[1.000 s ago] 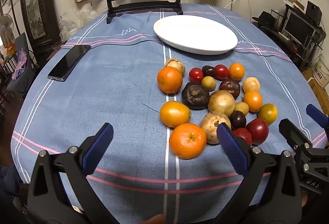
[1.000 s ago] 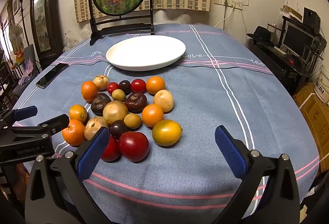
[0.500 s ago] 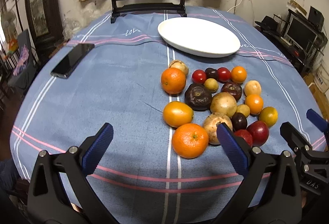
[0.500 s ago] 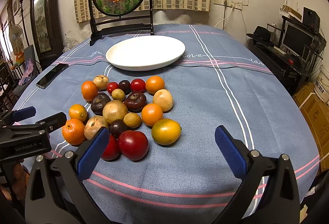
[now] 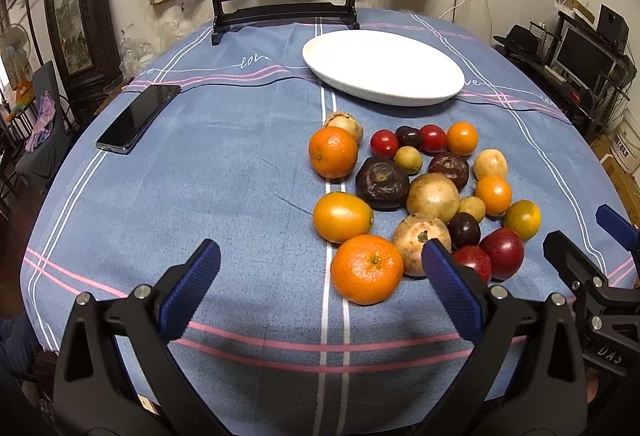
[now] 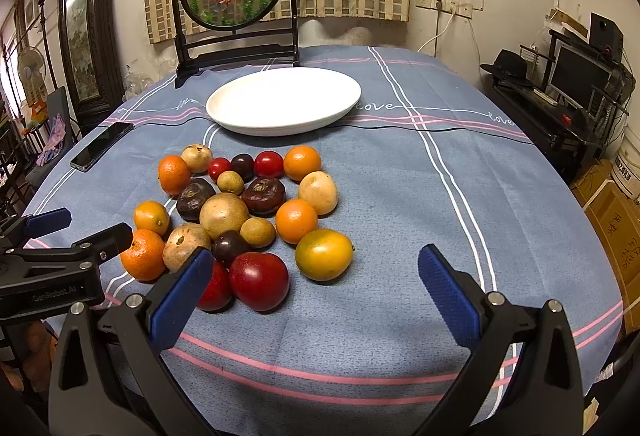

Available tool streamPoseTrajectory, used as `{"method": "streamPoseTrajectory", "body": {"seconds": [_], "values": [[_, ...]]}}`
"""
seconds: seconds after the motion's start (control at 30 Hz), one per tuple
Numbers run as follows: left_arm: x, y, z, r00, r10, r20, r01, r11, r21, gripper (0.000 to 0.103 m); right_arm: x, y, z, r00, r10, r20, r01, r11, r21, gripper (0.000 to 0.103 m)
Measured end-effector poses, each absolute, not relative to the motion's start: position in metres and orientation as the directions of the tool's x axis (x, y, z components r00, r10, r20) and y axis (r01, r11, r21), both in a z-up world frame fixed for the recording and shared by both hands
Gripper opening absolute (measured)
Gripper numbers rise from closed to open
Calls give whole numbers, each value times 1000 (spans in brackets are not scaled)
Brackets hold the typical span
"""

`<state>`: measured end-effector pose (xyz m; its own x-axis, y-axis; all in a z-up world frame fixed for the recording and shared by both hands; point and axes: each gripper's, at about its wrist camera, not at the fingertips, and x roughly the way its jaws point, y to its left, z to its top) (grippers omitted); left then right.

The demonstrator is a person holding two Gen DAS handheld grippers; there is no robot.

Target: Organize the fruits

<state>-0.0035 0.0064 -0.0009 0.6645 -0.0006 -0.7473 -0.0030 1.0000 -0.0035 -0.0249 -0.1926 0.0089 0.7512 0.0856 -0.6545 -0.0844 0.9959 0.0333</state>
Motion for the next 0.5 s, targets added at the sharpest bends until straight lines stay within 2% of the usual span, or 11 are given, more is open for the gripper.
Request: {"method": "streamPoseTrajectory", "body": {"seconds": [0.5], "values": [[-3,7,-3,657,4,-753,-5,1000,1,101,-24,-192,9,752,84,-654,-86,996,29,102]]}}
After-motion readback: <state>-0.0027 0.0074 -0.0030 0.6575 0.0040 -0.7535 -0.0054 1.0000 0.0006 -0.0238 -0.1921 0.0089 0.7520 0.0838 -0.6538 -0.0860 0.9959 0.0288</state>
